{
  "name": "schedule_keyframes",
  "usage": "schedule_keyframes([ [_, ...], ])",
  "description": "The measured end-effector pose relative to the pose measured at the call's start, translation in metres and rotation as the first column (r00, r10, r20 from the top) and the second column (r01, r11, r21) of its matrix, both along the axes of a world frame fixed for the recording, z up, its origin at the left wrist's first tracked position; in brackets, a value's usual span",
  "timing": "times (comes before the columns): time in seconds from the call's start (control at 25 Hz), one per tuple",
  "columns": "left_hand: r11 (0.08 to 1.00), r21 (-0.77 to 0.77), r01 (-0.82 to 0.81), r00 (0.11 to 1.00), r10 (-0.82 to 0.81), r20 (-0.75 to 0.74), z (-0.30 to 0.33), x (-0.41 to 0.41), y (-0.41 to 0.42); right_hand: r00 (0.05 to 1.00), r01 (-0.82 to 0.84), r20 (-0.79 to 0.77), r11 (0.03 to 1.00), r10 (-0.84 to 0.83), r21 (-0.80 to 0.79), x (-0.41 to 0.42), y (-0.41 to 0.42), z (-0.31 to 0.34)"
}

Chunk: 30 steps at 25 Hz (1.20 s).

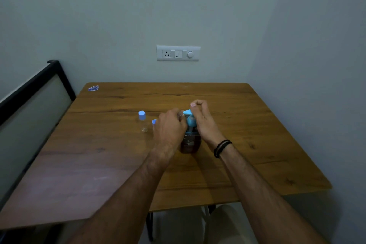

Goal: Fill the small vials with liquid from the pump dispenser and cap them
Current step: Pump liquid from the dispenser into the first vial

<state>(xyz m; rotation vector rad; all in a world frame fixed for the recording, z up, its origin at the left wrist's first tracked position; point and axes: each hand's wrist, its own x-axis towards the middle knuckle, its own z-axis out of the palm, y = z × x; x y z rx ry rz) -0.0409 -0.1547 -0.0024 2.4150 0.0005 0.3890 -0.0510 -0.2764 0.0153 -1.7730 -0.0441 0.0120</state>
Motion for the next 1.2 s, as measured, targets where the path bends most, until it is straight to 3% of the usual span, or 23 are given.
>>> schedule_keyframes([
  [0.16, 1.000, -0.004, 0.001, 1.000, -0.001, 0.009, -0.0002, -0.0012, -0.0002, 1.000, -0.007, 0.004, 1.000, 0.007, -0.011, -0.0010, -0.0001, 0.0004],
  [0.36, 0.999, 0.030, -0.012, 1.000, 0.011, 0.025, 0.0013, -0.0023, -0.0014, 0.995, 0.034, -0.096, 0.999, -0.036, -0.031, -0.0043, 0.0022, 0.0036],
  [0.76, 0.995, 0.093, -0.031, 0.999, 0.028, 0.027, 0.0020, -0.0032, -0.0040, 0.999, -0.017, 0.032, 1.000, 0.017, 0.011, -0.0002, -0.0015, 0.0000],
  [1.0, 0.992, 0.111, -0.059, 0.998, 0.056, 0.032, 0.0019, -0.0039, -0.0049, 0.997, 0.036, -0.072, 0.999, -0.036, 0.002, -0.0068, 0.0008, 0.0037],
  [1.2, 0.995, 0.092, -0.049, 0.998, 0.047, 0.030, 0.0017, -0.0052, -0.0043, 0.999, -0.017, -0.030, 1.000, 0.018, 0.026, -0.0047, -0.0023, 0.0016],
])
